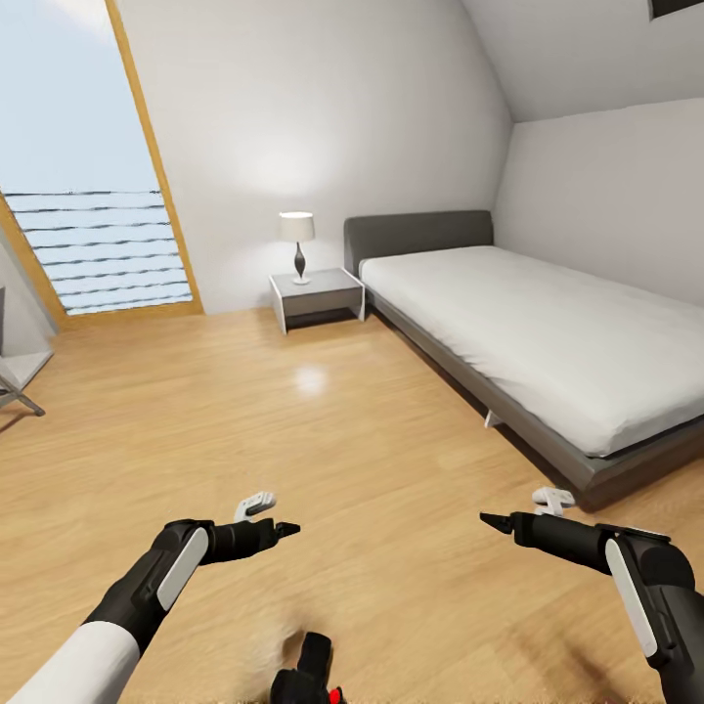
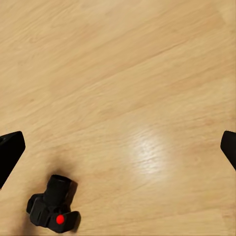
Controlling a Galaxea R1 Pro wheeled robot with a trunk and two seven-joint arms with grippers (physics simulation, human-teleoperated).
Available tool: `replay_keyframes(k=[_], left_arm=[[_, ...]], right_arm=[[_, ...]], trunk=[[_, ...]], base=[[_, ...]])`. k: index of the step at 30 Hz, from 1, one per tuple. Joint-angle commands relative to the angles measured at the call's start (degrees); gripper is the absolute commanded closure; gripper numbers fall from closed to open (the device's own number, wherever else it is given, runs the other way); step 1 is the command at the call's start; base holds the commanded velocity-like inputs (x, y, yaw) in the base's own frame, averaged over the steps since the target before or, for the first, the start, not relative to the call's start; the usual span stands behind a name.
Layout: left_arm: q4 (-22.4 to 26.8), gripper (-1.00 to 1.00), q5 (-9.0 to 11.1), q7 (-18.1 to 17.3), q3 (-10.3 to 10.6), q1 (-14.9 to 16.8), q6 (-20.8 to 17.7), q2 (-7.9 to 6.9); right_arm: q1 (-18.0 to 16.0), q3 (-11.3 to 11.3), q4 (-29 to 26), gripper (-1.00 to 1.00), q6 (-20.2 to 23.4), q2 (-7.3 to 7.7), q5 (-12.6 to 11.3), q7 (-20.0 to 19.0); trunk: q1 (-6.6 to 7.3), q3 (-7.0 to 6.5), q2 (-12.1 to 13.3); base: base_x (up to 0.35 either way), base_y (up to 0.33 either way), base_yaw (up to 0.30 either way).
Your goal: Attach the digital camera to the camera tripod in the bedroom.
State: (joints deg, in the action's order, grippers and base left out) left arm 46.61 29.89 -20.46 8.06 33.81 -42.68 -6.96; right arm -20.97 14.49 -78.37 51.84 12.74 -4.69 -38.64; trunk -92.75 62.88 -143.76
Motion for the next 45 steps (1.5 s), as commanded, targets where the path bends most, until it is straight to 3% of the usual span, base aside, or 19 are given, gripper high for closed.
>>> replay_keyframes(k=[1, 9, 11, 16, 24, 45], left_arm=[[0.0, -1.00, 0.0, 0.0, 0.1, 0.0, -0.2, -0.05], [-0.1, -1.00, -2.5, 1.2, 0.1, 0.0, -0.1, 0.26], [0.0, -1.00, -5.3, 4.0, 0.1, 0.0, -0.1, 0.69], [0.1, -1.00, -7.1, 9.6, 0.1, 0.0, -0.1, 1.91], [0.1, -1.00, -7.6, 13.5, 0.1, 0.0, -0.2, 3.43], [0.0, -1.00, -7.8, 14.1, 0.1, 0.0, -0.1, 3.63]], right_arm=[[0.0, 0.0, 0.0, -1.00, 0.5, 0.00, -0.5, 0.1], [0.0, 0.0, 0.0, -1.00, 0.5, 0.00, -0.5, 0.1], [0.0, 0.0, 0.0, -1.00, 0.5, 0.00, -0.5, 0.1], [0.0, 0.0, 0.0, -1.00, 0.5, 0.00, -0.5, 0.1], [0.0, 0.0, 0.0, -1.00, 0.5, 0.02, -0.5, 0.1], [0.0, -0.1, 0.0, -1.00, 0.5, 0.00, -0.5, 0.1]], trunk=[[-0.01, 0.28, 0.0], [-0.22, 2.05, -0.1], [-0.27, 2.50, -0.2], [-0.40, 3.60, -0.2], [-0.60, 5.38, -0.3], [-1.14, 10.03, -0.6]], base=[[0.000, 0.000, 0.000], [0.000, 0.000, 0.000], [0.000, 0.000, 0.000], [0.000, 0.000, 0.000], [0.000, 0.000, 0.000], [0.000, 0.000, 0.000]])
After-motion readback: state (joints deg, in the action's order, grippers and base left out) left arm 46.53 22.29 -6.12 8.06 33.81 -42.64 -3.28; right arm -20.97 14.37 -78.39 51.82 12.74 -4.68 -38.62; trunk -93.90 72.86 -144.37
